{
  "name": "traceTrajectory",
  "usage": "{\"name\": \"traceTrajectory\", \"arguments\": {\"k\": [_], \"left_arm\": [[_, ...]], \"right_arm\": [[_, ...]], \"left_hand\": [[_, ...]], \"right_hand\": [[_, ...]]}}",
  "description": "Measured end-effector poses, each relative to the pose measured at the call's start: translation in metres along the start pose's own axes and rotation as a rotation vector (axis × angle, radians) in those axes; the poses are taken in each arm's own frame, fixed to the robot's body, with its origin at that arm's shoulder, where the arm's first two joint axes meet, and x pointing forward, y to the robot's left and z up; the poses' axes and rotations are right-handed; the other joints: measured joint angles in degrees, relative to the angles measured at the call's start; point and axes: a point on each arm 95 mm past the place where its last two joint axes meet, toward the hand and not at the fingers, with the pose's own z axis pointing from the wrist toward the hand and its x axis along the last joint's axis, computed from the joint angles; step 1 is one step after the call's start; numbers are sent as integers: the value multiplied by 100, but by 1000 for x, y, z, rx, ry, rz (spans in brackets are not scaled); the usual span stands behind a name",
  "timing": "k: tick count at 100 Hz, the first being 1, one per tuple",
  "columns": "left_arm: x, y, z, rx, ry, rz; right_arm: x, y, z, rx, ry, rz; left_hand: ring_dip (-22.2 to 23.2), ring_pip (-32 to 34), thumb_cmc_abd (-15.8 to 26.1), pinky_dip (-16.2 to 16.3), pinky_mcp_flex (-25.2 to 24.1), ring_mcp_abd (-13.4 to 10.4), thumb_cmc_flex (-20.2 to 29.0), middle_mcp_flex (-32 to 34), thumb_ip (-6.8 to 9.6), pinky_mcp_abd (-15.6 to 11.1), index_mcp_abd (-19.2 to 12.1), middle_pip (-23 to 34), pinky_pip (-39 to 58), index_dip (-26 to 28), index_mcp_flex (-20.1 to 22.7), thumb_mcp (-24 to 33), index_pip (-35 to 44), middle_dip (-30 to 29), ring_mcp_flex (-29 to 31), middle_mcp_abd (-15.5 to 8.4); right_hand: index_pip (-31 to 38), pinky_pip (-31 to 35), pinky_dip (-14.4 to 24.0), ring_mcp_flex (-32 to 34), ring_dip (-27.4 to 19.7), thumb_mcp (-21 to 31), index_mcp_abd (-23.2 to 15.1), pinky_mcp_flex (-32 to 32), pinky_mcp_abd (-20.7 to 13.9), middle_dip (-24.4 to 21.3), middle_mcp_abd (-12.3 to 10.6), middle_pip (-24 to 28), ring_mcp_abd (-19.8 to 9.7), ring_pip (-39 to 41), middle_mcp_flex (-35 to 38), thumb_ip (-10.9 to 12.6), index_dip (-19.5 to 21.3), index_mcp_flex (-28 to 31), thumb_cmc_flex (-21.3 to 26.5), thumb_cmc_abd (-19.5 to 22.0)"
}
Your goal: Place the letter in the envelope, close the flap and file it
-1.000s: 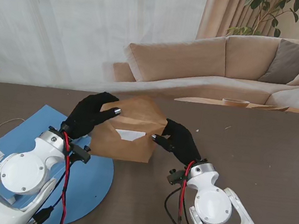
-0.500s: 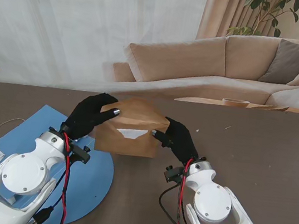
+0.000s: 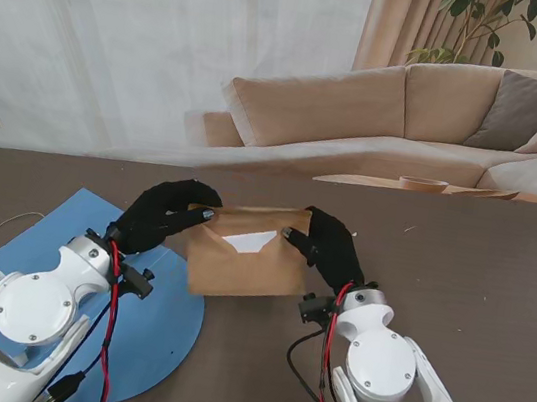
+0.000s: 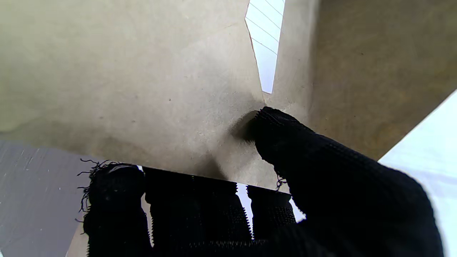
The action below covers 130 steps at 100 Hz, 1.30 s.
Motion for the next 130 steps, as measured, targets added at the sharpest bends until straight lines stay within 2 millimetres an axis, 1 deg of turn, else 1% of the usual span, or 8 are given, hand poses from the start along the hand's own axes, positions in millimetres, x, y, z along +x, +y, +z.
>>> {"name": "traceTrajectory", "arguments": {"k": [9,27,41,55,72,91,109,130], "left_arm": [[-2,-2,-3,-58,-3,21],[-6,-6,-6,-98,7,59],[-7,-9,-7,-124,2,69],[-8,-11,-6,-111,6,50],[-8,-12,-1,-36,6,-17],[-7,-10,2,8,-4,-67],[-8,-9,6,20,-67,-24],[-14,-4,6,-84,-138,60]], "right_arm": [[1,2,0,-8,-3,0],[2,6,0,-26,-11,3],[2,9,1,-44,-20,9],[2,12,1,-50,-21,16],[1,12,-2,-30,9,21],[-2,11,-5,1,23,-6],[-6,10,-8,32,38,-9],[-7,6,-9,39,48,-29]], "left_hand": [[-256,-525,-167,-5,-145,-104,-1180,-845,122,-8,44,164,-510,-573,-739,822,-622,-1279,-305,-177],[-491,-1134,-769,-5,-255,-194,-2473,-1419,123,-9,245,-296,-1160,-1173,-1747,1293,-1215,-1882,-563,-327],[-590,-1533,-1078,67,-323,-234,-3476,-1523,84,-152,306,-463,-1988,-1321,-1943,1501,-1361,-2025,-646,-342],[-611,-1760,-1192,286,-271,-256,-4026,-1519,7,-154,307,-553,-2616,-1380,-1921,1526,-1429,-2091,-644,-344],[-612,-1978,-940,720,-198,-256,-4163,-1508,4,-156,128,-559,-3453,-1447,-1112,1189,-1504,-2095,-641,-344],[-612,-2287,-397,734,-235,-254,-4211,-1336,3,-219,93,-627,-3690,-1285,14,842,-1424,-2095,-635,-366],[-457,-2478,-180,798,-125,-44,-3479,-938,3,-215,182,-678,-3737,-1259,-107,418,-1798,-2095,-322,-165],[-288,-2457,-222,963,296,49,-3128,-377,8,-74,685,-465,-3562,-1393,-522,235,-1975,-2053,150,-48]], "right_hand": [[1,1,1,0,4,10,39,2,0,18,1,1,0,5,0,0,0,0,0,0],[10,60,56,3,7,56,62,26,0,58,9,2,0,13,0,0,60,0,0,-1],[11,65,60,53,8,60,66,65,1,88,20,66,0,79,0,0,68,0,0,-2],[12,68,69,54,9,62,66,65,1,122,33,71,0,84,0,-1,78,0,0,-2],[14,69,71,54,10,66,67,65,1,125,34,71,0,139,0,-1,132,0,0,-2],[14,69,124,54,10,66,67,65,1,128,34,71,0,141,0,-1,138,0,0,-2],[14,69,126,54,10,66,67,65,1,130,35,71,0,141,0,-1,141,0,0,-2],[14,69,127,54,10,66,67,65,1,131,35,72,0,141,0,-1,143,0,0,-2]]}}
